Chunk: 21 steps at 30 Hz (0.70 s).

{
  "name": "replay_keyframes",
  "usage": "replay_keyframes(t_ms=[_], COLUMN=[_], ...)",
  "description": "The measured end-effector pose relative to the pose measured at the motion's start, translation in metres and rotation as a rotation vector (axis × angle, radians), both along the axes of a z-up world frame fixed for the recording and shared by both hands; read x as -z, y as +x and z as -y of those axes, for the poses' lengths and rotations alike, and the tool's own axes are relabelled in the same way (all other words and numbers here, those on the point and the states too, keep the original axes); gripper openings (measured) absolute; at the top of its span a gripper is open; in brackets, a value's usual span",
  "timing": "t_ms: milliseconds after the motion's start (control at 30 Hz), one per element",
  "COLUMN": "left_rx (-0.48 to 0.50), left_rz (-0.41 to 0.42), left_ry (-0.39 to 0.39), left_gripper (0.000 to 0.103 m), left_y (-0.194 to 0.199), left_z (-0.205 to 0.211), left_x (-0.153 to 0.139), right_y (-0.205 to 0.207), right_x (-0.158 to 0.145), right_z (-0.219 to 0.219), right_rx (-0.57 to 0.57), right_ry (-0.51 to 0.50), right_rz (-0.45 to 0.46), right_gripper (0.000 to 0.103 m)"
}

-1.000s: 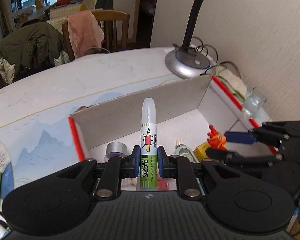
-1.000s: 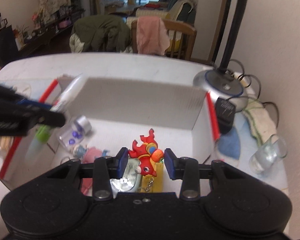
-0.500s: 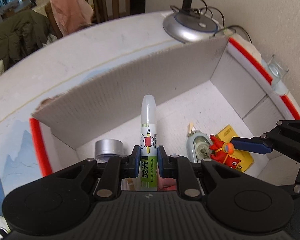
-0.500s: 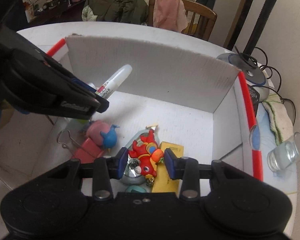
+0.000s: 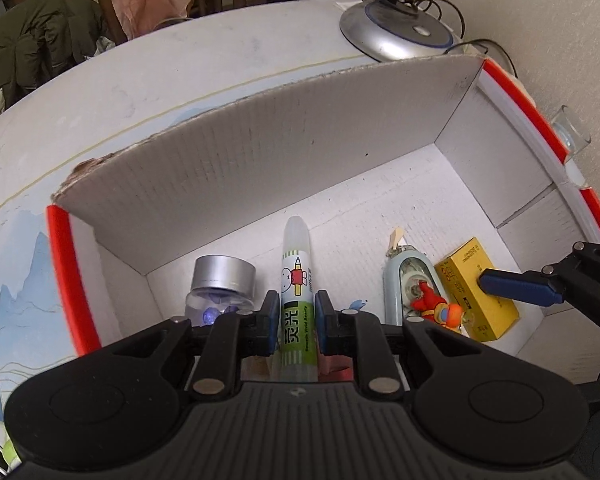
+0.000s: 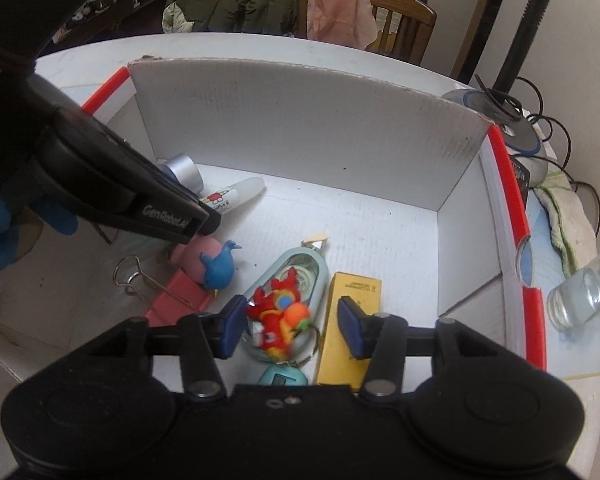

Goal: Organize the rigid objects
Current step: 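Open both grippers to release the glue stick and keychain in the box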

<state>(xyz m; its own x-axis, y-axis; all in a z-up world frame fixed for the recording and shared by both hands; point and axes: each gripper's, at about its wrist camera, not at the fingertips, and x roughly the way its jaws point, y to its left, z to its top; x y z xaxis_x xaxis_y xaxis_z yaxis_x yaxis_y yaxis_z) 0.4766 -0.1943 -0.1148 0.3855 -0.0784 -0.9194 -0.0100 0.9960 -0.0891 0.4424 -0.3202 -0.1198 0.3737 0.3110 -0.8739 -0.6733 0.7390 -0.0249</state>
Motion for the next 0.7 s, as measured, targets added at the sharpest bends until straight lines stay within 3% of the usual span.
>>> replay_keyframes(t_ms=[700], left_rx=[-0.093], left_rz=[0.266], left_ry=[-0.068], left_gripper=[0.018], left_y=[-0.087], left_z=[-0.011], left_x=[-0.080], right_y=[-0.044], right_x=[-0.057], right_z=[0.021], right_rx=[0.089], right_ry=[0.156], right_rz=[0.078], right_gripper=[0.056])
